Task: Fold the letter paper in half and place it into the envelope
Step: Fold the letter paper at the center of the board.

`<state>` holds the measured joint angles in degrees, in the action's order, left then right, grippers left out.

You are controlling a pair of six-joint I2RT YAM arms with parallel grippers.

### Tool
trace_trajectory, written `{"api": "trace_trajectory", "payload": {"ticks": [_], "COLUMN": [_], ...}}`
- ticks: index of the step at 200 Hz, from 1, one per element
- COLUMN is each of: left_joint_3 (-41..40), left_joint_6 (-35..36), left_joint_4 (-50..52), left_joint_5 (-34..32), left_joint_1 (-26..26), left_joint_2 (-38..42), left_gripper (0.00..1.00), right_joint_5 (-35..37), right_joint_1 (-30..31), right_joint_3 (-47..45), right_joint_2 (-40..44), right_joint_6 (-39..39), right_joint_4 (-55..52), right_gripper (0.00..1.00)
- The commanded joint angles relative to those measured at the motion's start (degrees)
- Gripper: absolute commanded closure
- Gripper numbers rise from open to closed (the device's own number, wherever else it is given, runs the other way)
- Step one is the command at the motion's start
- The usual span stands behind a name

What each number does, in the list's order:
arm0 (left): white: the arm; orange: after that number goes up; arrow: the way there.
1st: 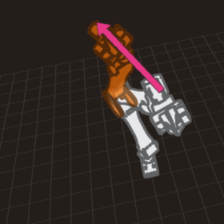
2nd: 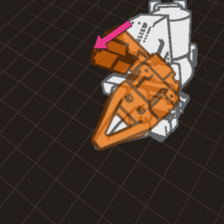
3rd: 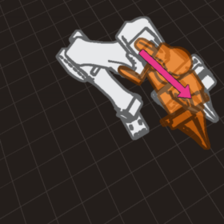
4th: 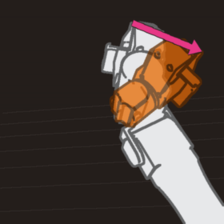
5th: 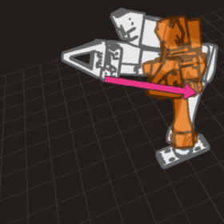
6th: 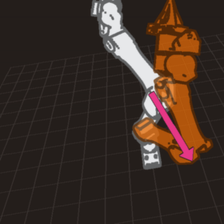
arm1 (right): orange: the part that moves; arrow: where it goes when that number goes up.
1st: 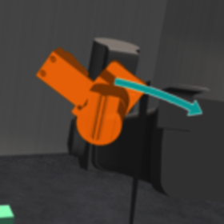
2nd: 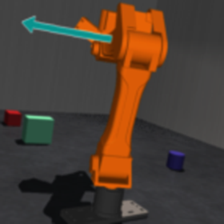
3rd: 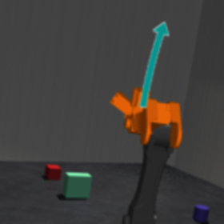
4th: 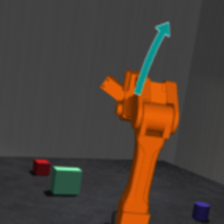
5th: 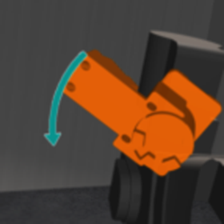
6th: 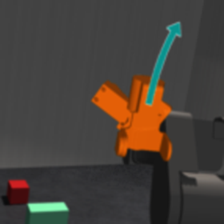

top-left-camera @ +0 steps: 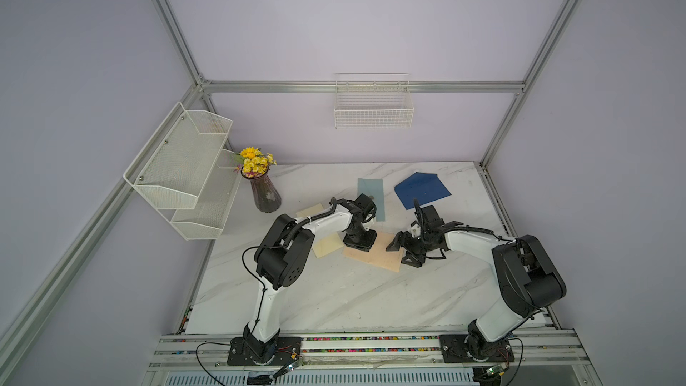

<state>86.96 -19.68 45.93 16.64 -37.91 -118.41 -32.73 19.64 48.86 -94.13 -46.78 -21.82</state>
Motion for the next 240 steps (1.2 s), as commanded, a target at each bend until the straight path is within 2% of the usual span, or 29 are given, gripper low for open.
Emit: {"api": "trace_trajectory", "payload": {"ticks": [1,47,99,148,158,191,240], "left_joint_3": [-0.6,-0.4,-0.2,-1.3,-1.5,-1.3,1.3], "left_joint_6": [1.7,1.9,1.5,0.2,0.0,0.0,1.4], "left_joint_4": [0.1,0.2,0.0,-1.4,-1.7,-1.8,1.0], "left_joint_5": [0.9,1.2,1.4,2.0,2.1,1.6,-0.4], "left_joint_1": [0.2,0.2,0.2,0.2,0.2,0.3,2.6], "left_joint_2": [-0.4,-0.8,-0.9,-0.9,-0.9,-0.9,0.9], "left_gripper": [1.0,1.0,1.0,1.0,1.0,1.0,1.0], "right_joint_5": [-0.9,-1.9,-1.9,-3.3,-3.5,-3.8,-0.7], "right_joint_1": [0.2,0.2,0.2,0.2,0.1,0.2,-1.1], "right_joint_3": [-0.8,-1.3,-0.4,2.2,2.4,2.9,5.4], "right_joint_2": [3.1,6.1,1.5,-2.0,-2.7,-4.5,-3.9], "right_joint_6": [-2.1,-3.7,-4.1,-5.1,-5.2,-5.0,0.4], "right_joint_4": [4.1,8.5,10.6,14.8,15.1,14.9,6.4], "right_gripper": [0.31,0.34,0.41,0.64,0.74,1.0,1.0]}}
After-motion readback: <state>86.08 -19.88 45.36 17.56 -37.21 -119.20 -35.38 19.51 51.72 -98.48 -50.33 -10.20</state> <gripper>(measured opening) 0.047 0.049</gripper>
